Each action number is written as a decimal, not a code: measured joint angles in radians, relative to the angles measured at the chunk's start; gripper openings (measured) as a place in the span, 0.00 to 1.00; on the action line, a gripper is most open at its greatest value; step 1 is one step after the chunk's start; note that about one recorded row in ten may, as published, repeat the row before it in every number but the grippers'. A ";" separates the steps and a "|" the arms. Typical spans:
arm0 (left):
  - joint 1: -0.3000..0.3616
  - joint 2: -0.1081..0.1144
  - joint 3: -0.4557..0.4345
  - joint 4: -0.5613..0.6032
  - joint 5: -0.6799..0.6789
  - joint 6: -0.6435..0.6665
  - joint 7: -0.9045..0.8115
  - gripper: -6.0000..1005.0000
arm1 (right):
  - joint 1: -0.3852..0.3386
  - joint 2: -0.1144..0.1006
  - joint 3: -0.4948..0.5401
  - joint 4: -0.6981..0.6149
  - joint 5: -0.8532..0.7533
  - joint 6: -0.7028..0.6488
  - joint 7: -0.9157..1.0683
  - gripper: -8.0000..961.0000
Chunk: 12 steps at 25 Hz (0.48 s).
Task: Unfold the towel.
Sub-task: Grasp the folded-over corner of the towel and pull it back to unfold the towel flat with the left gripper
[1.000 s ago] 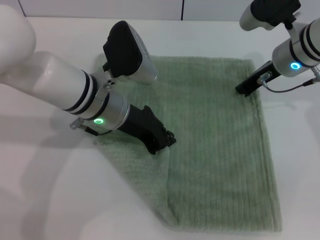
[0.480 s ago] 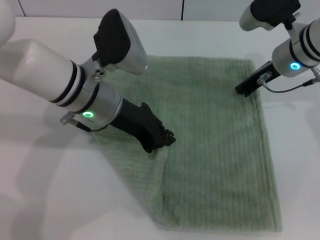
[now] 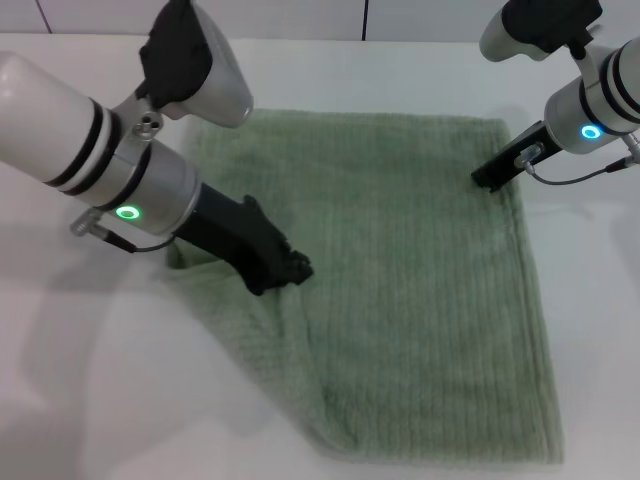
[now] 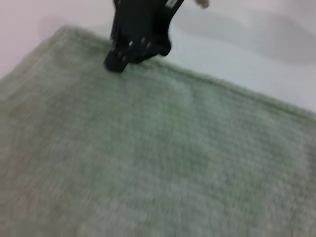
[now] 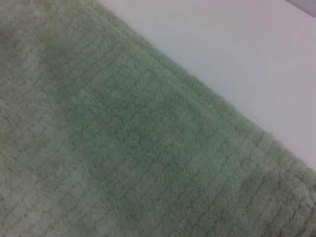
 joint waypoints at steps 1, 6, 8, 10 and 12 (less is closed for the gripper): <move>0.000 0.000 -0.006 0.001 0.012 0.005 -0.004 0.07 | 0.000 0.000 0.000 0.000 0.000 -0.001 0.000 0.01; 0.000 0.001 -0.048 0.005 0.039 0.055 -0.012 0.07 | 0.000 0.000 -0.001 0.000 0.000 -0.001 0.000 0.01; 0.001 0.001 -0.063 0.020 0.048 0.091 -0.016 0.07 | 0.001 0.000 -0.001 0.000 0.000 -0.001 0.000 0.01; 0.006 0.001 -0.073 0.037 0.048 0.115 -0.018 0.07 | 0.001 0.001 -0.001 0.001 0.000 -0.001 0.000 0.01; 0.014 -0.001 -0.085 0.059 0.047 0.143 -0.018 0.07 | 0.002 0.001 -0.001 0.001 -0.002 -0.001 0.000 0.01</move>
